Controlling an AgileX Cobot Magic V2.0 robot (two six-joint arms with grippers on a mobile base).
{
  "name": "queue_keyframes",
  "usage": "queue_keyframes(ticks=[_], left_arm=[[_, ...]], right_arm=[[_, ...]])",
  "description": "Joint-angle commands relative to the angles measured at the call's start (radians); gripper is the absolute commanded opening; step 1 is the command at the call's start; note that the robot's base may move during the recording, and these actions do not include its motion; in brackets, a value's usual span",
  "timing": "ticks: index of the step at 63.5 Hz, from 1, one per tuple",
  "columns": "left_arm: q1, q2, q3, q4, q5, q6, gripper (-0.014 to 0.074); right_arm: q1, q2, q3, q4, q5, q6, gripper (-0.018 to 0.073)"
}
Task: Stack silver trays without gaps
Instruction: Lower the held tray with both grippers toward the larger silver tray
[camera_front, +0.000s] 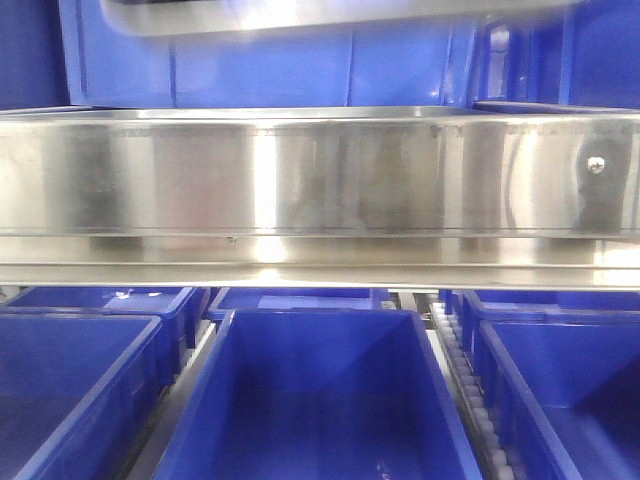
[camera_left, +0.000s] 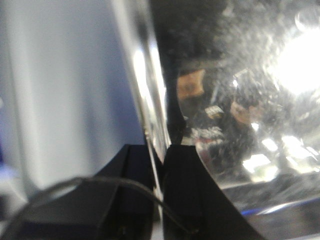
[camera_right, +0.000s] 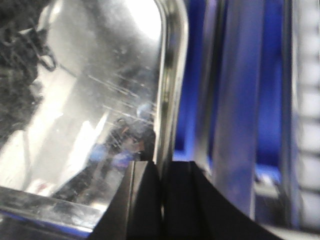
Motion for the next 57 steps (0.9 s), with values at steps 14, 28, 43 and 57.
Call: queue_keyframes(ticks=[14,28,43,57], left_arm=[[0.146,0.038,-0.098,-0.029,-0.016,0.051,-0.0048],[0.164,0.119,-0.098,-0.033,-0.045,0.070,-0.0048],[0.164,0.167,-0.098,-0.027,-0.054,0.070,-0.0043],[0.164,0.195,-0.098,-0.027,-0.049,0.070,0.0092]], right_arm=[[-0.031,0.096,-0.109,0.026,-0.137,-0.008,0.0056],[-0.059,0.204,-0.109,0.029,-0.139,-0.008,0.0056],[-0.089,0.261,-0.109,0.029,-0.148,-0.008,0.0056],[-0.102,0.264,-0.109,0.029,-0.149,-0.008,0.0064]])
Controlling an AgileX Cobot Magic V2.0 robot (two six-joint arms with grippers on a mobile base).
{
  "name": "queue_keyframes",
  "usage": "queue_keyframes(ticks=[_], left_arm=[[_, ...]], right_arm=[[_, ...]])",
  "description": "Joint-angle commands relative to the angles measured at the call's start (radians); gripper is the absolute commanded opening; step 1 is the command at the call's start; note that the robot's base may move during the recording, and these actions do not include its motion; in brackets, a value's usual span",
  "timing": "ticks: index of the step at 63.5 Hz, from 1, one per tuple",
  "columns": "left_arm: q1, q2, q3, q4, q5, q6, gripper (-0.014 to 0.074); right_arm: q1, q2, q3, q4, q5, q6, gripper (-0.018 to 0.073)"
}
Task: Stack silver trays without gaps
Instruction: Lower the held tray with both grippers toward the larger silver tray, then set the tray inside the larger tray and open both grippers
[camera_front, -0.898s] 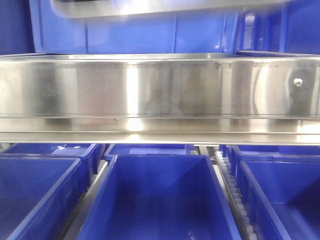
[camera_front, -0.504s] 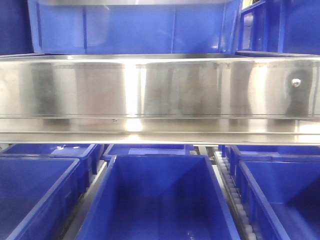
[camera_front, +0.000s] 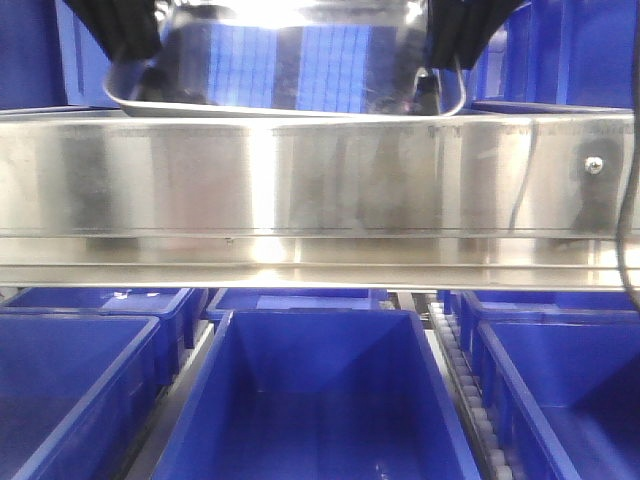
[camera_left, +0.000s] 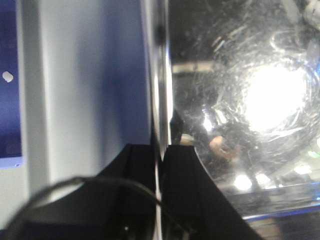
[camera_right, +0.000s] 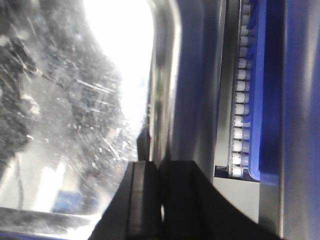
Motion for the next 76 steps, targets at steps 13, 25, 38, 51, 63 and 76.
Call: queue_keyframes(ticks=[13,25,38,51,63,76], left_arm=[[0.001,-0.039,-0.034,0.010,-0.031,0.009,0.0385],[-0.001,-0.055,-0.035,0.008,-0.017,0.012,0.0523],[-0.043,-0.159,-0.035,0.010,-0.009,0.043,0.0482],[-0.127,-0.314,-0.021,0.037,-0.032,0.058,0.0321],[-0.227,-0.508,0.115,0.062,-0.131,0.058,0.0079],[-0.320,-0.750,0.397,0.048,-0.292,0.058,-0.0048]], right_arm=[[-0.012,-0.051,-0.036,-0.034,-0.017,-0.022,0.0465],[-0.012,-0.064,-0.043,-0.034,0.010,-0.022,0.0621],[-0.012,-0.160,-0.043,-0.034,0.025,-0.041,0.0508],[-0.005,-0.312,-0.015,-0.034,0.078,-0.125,0.0307],[0.039,-0.536,0.155,-0.034,0.014,-0.181,0.0104],[0.074,-0.823,0.468,-0.033,-0.137,-0.222,0.0057]])
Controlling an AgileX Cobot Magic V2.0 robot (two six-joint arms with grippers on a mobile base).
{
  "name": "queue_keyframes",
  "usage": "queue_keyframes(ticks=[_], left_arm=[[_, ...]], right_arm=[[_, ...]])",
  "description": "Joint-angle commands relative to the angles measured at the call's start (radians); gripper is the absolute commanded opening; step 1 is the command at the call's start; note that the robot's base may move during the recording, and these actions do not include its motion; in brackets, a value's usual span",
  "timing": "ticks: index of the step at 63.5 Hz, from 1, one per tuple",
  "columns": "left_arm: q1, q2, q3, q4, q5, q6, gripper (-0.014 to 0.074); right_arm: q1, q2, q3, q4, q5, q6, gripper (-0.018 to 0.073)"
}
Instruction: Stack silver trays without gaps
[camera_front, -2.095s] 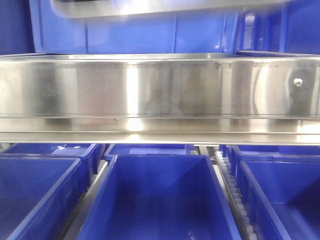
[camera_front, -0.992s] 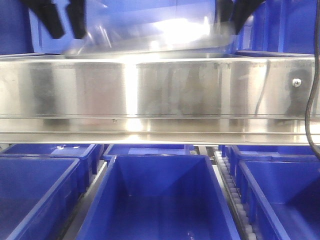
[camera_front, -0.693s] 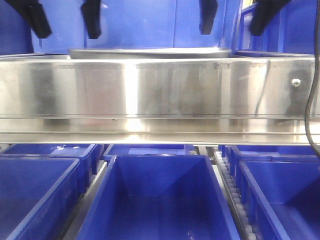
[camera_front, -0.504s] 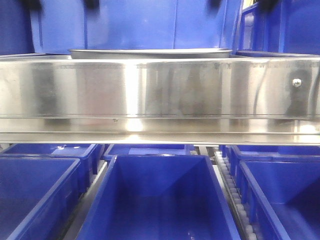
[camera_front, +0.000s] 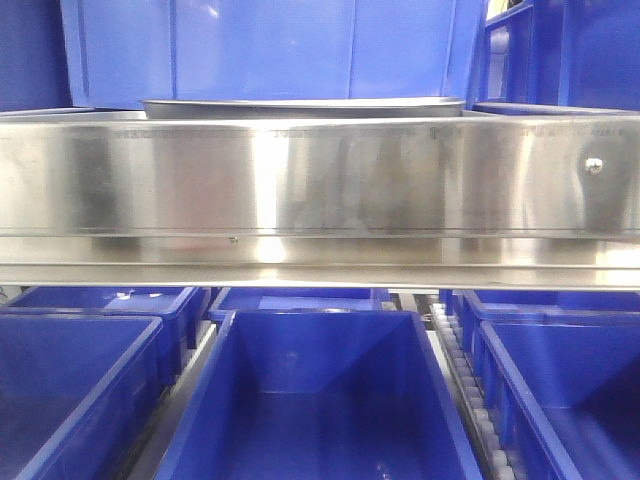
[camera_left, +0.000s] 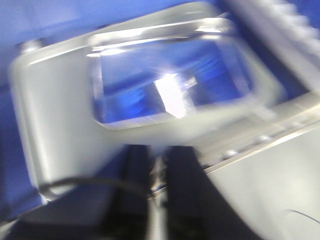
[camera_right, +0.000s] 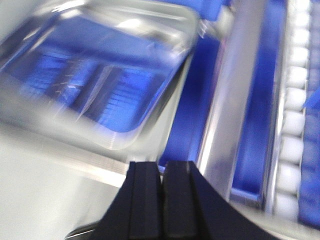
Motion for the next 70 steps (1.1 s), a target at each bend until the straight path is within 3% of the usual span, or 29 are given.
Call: queue_keyframes(ticks=[1,22,32,41,49,70], left_arm=[[-0.038,-0.106,0.086,-0.004,-0.142,0.006,-0.0048],[-0.173,-0.492,0.614,-0.022,-0.536,0.009,-0.0048],[-0.192,-0.609,0.803,-0.020,-0.686,0.009,-0.0048],[-0.192,-0.629,0.868,-0.022,-0.700,0.009,-0.0048],[-0.192,-0.629,0.871,-0.082,-0.700,0.009,-0.0048],[-0.192,-0.629,0.871,-0.082,-0.700,0.009,-0.0048]], right_arm=[[0.008,-0.135,0.097,-0.021,-0.127,-0.022,0.0057],[0.010,-0.600,0.579,-0.021,-0.396,-0.166,0.0057],[0.010,-0.788,0.735,-0.021,-0.472,-0.207,0.0057],[0.010,-0.865,0.804,-0.021,-0.527,-0.207,0.0057],[0.010,-0.863,0.831,-0.021,-0.555,-0.207,0.0057],[0.010,-0.863,0.835,-0.021,-0.541,-0.207,0.0057]])
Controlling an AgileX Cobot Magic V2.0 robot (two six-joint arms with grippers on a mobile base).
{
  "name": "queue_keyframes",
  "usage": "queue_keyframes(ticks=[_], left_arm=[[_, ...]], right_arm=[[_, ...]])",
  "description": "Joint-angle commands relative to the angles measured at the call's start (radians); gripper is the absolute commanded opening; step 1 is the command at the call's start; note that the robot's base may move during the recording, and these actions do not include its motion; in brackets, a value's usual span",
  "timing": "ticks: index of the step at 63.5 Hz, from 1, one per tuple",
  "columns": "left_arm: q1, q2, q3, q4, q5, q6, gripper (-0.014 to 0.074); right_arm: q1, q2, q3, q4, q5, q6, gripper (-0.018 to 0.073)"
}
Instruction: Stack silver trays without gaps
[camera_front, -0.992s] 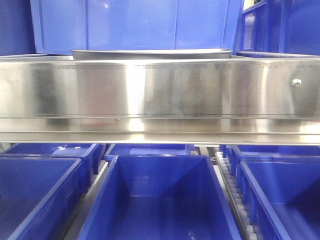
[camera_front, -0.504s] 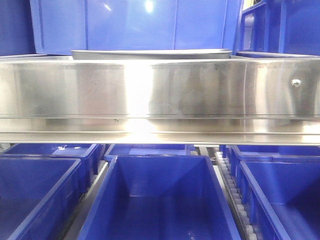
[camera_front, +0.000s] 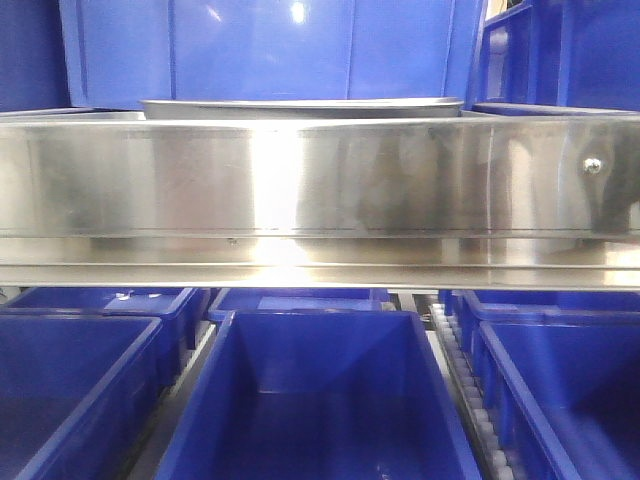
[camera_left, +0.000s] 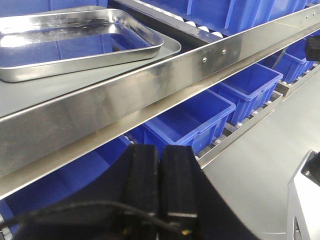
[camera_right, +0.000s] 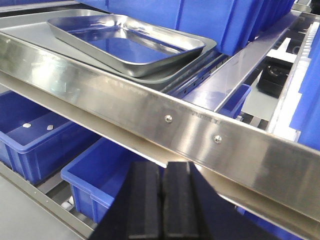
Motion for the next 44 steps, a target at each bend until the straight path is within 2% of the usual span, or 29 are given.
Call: queue_keyframes(ticks=[1,13,19,26,34,44], left_arm=[[-0.008,0.001,-0.032,-0.007,-0.087,0.003,-0.0048],[-0.006,0.001,-0.030,-0.005,-0.085,0.003,-0.0048],[0.038,0.001,-0.027,-0.005,-0.078,0.010,-0.0048],[0.160,-0.009,-0.014,-0.005,-0.084,0.019,-0.0048],[0.332,-0.075,0.044,-0.009,-0.190,0.126,-0.0048],[0.525,-0.239,0.174,-0.074,-0.315,0.225,-0.0048]], right_arm=[[0.001,0.013,-0.027,-0.019,-0.088,-0.011,0.0057],[0.001,0.013,-0.027,-0.019,-0.088,-0.011,0.0057],[0.001,0.013,-0.027,-0.019,-0.088,-0.011,0.0057],[0.001,0.013,-0.027,-0.019,-0.088,-0.011,0.0057],[0.001,0.013,-0.027,-0.019,-0.088,-0.011,0.0057],[0.001,0.013,-0.027,-0.019,-0.088,-0.011,0.0057]])
